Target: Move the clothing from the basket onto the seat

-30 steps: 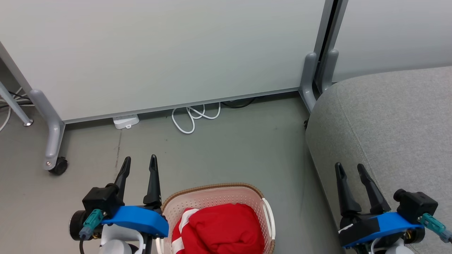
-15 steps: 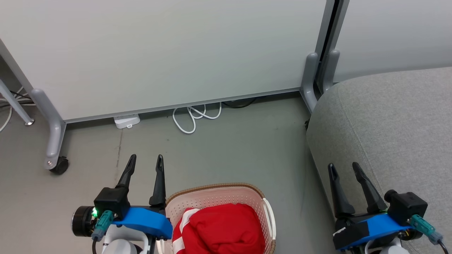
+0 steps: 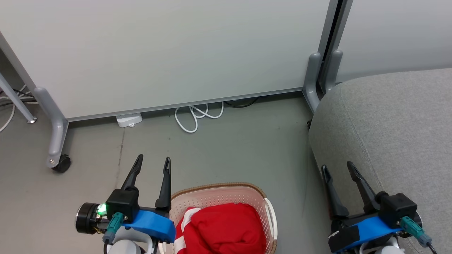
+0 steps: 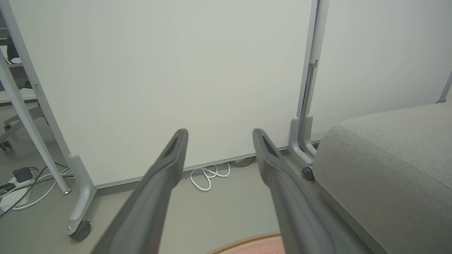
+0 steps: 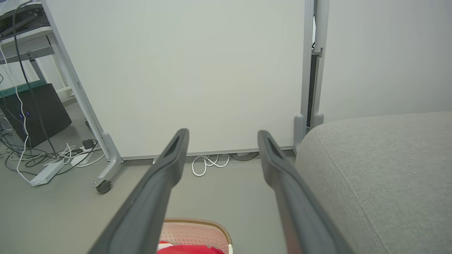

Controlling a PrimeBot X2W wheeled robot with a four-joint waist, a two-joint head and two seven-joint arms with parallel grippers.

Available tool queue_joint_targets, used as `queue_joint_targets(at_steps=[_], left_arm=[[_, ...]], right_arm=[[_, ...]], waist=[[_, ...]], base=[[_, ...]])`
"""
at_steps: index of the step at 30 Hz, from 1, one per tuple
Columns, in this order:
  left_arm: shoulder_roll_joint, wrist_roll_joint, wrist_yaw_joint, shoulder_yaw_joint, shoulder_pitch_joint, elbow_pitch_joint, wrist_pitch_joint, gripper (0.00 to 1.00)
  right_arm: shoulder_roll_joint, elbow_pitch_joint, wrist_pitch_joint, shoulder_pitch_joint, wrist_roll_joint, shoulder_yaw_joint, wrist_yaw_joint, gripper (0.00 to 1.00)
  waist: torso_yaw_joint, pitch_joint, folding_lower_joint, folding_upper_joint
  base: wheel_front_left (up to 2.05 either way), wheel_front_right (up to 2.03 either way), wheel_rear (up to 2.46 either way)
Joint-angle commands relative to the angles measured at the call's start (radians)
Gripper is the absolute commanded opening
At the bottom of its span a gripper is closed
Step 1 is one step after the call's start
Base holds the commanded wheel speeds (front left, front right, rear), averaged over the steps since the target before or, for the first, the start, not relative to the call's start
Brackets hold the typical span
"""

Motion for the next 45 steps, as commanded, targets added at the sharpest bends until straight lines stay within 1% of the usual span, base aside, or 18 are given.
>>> queue_joint_targets(at_steps=[1,7,14,23,27,35,41,45], left_arm=[[0.0,0.015,-0.002,0.0,-0.013,0.003,-0.008,1.0],[-0.005,0.041,-0.01,0.006,-0.015,0.019,-0.018,1.0],[-0.01,0.028,-0.02,0.016,-0.017,0.031,-0.018,1.0],[-0.013,0.033,-0.026,0.023,-0.018,0.034,-0.018,1.0],[-0.014,0.04,-0.035,0.016,-0.03,0.043,-0.018,1.0],[0.013,0.07,-0.061,-0.016,-0.112,0.083,-0.018,1.0],[0.054,0.095,-0.075,-0.077,-0.226,0.173,-0.018,1.0],[0.085,0.108,-0.08,-0.136,-0.309,0.256,-0.018,1.0]], right_arm=[[-0.006,0.002,-0.008,-0.008,-0.013,0.003,0.002,1.0],[-0.006,0.004,-0.019,-0.009,-0.051,0.007,0.001,1.0],[-0.006,0.008,-0.018,-0.01,-0.04,0.004,0.001,1.0],[-0.006,0.007,-0.018,-0.011,-0.039,0.006,0.001,1.0],[-0.006,0.004,-0.018,-0.018,-0.04,0.011,0.001,1.0],[-0.005,-0.015,-0.017,-0.059,-0.049,0.018,0.001,1.0],[-0.005,-0.039,-0.017,-0.126,-0.052,0.029,0.001,1.0],[-0.005,-0.058,-0.017,-0.187,-0.045,0.034,0.001,1.0]], waist=[[0.0,0.0,0.0,-0.0001],[0.001,0.001,0.0,-0.0001],[0.002,0.001,0.0,-0.0001],[-0.001,0.003,0.0,-0.0001],[-0.01,0.014,0.0,-0.0001],[-0.058,0.091,0.0,-0.0001],[-0.117,0.204,0.0,-0.0001],[-0.163,0.29,0.0,-0.0001]], base=[[0.0,0.0,0.0],[0.0,0.0,0.0],[0.0,0.0,0.0],[0.0,0.0,0.0],[0.0,0.0,0.0],[0.0,0.0,0.0],[0.0,0.0,0.0],[0.0,0.0,0.0]])
